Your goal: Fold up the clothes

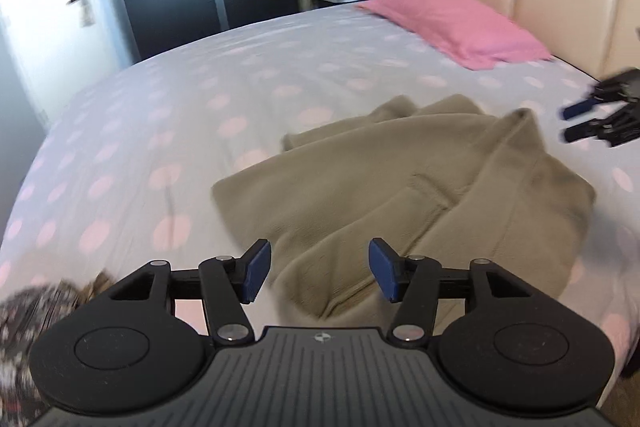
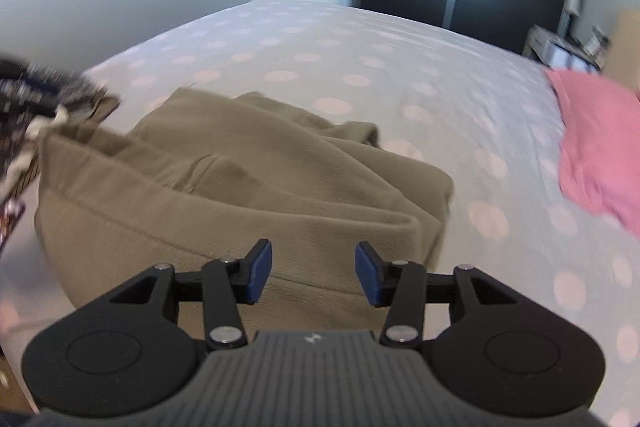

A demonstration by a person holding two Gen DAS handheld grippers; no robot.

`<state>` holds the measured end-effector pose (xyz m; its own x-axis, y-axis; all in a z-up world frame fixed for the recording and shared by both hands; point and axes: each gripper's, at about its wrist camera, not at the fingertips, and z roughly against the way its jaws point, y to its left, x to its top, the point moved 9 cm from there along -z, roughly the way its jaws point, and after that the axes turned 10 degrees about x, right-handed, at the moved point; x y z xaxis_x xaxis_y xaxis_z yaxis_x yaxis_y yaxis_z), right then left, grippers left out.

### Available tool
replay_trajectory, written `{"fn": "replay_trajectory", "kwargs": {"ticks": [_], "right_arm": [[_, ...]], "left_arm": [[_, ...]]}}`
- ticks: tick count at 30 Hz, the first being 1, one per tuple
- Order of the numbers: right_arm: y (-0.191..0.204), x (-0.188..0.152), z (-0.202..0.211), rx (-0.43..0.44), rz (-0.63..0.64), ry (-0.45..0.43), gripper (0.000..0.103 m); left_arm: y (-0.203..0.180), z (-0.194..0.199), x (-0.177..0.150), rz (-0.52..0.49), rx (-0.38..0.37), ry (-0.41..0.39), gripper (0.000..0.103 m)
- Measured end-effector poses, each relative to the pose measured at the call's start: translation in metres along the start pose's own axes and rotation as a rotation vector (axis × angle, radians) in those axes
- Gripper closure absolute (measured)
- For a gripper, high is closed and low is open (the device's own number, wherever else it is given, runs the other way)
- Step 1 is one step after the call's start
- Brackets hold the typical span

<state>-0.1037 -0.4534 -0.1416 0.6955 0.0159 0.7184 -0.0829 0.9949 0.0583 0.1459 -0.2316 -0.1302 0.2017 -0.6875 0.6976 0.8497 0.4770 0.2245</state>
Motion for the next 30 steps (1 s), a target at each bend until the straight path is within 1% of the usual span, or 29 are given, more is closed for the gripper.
{"fn": "replay_trajectory", "kwargs": {"ticks": [1, 2, 3, 4, 5, 7, 8, 9, 11, 12, 15, 16, 17, 18, 19, 20, 21, 22, 24, 25, 26, 28, 30], "right_arm": [[0.005, 0.003, -0.005, 0.014, 0.042, 0.017, 0.053], [0.009, 0.005, -0.011, 0.029, 0.084, 0.035, 0.05], [0.013, 0.007, -0.017, 0.044, 0.133, 0.058, 0.042], [0.016, 0.01, -0.024, 0.054, 0.193, 0.085, 0.038], [0.021, 0.013, -0.032, 0.061, 0.259, 0.116, 0.036], [0.025, 0.016, -0.047, 0.079, 0.378, 0.186, 0.034], [0.025, 0.016, -0.056, 0.091, 0.425, 0.226, 0.031], [0.024, 0.017, -0.065, 0.105, 0.469, 0.267, 0.03], [0.02, 0.018, -0.082, 0.139, 0.521, 0.34, 0.029], [0.016, 0.019, -0.09, 0.149, 0.532, 0.37, 0.029], [-0.001, 0.019, -0.112, 0.182, 0.484, 0.464, 0.029], [-0.005, 0.018, -0.115, 0.197, 0.454, 0.488, 0.03], [-0.01, 0.016, -0.117, 0.214, 0.425, 0.51, 0.036], [-0.011, 0.014, -0.115, 0.235, 0.402, 0.517, 0.058], [-0.012, 0.013, -0.109, 0.235, 0.407, 0.502, 0.072], [-0.014, 0.012, -0.103, 0.235, 0.41, 0.485, 0.092], [-0.015, 0.011, -0.095, 0.23, 0.404, 0.459, 0.094], [-0.017, 0.011, -0.087, 0.225, 0.394, 0.433, 0.094], [-0.026, 0.01, -0.068, 0.205, 0.333, 0.376, 0.095], [-0.028, 0.009, -0.059, 0.187, 0.304, 0.349, 0.095], [-0.028, 0.009, -0.048, 0.174, 0.291, 0.318, 0.096], [-0.027, 0.013, -0.026, 0.143, 0.281, 0.255, 0.096], [-0.03, 0.021, -0.011, 0.09, 0.264, 0.196, 0.096]], "left_arm": [[-0.006, -0.003, 0.002, -0.032, -0.026, 0.011, 0.05], [-0.01, -0.007, 0.003, -0.064, -0.048, 0.025, 0.05], [-0.015, -0.011, 0.003, -0.096, -0.073, 0.042, 0.05], [-0.019, -0.015, 0.0, -0.129, -0.106, 0.068, 0.047], [-0.024, -0.02, -0.002, -0.162, -0.139, 0.093, 0.047], [-0.032, -0.028, -0.007, -0.229, -0.206, 0.145, 0.046], [-0.036, -0.032, -0.011, -0.266, -0.227, 0.175, 0.045], [-0.039, -0.037, -0.015, -0.305, -0.248, 0.205, 0.045], [-0.041, -0.046, -0.02, -0.356, -0.287, 0.255, 0.044], [-0.042, -0.049, -0.022, -0.362, -0.313, 0.276, 0.044], [-0.043, -0.058, -0.025, -0.369, -0.37, 0.326, 0.042], [-0.044, -0.061, -0.026, -0.373, -0.382, 0.339, 0.042], [-0.044, -0.063, -0.028, -0.378, -0.393, 0.353, 0.041], [-0.044, -0.063, -0.031, -0.384, -0.398, 0.362, 0.042], [-0.044, -0.063, -0.032, -0.385, -0.403, 0.365, 0.043], [-0.045, -0.063, -0.033, -0.386, -0.408, 0.367, 0.059], [-0.046, -0.063, -0.033, -0.374, -0.413, 0.37, 0.068], [-0.045, -0.065, -0.03, -0.355, -0.398, 0.371, 0.082], [-0.043, -0.07, -0.024, -0.316, -0.368, 0.373, 0.086], [-0.043, -0.072, -0.021, -0.297, -0.352, 0.373, 0.092], [-0.042, -0.075, -0.018, -0.277, -0.337, 0.374, 0.096], [-0.04, -0.079, -0.011, -0.239, -0.306, 0.375, 0.096], [-0.038, -0.084, -0.005, -0.2, -0.275, 0.376, 0.097]]}}
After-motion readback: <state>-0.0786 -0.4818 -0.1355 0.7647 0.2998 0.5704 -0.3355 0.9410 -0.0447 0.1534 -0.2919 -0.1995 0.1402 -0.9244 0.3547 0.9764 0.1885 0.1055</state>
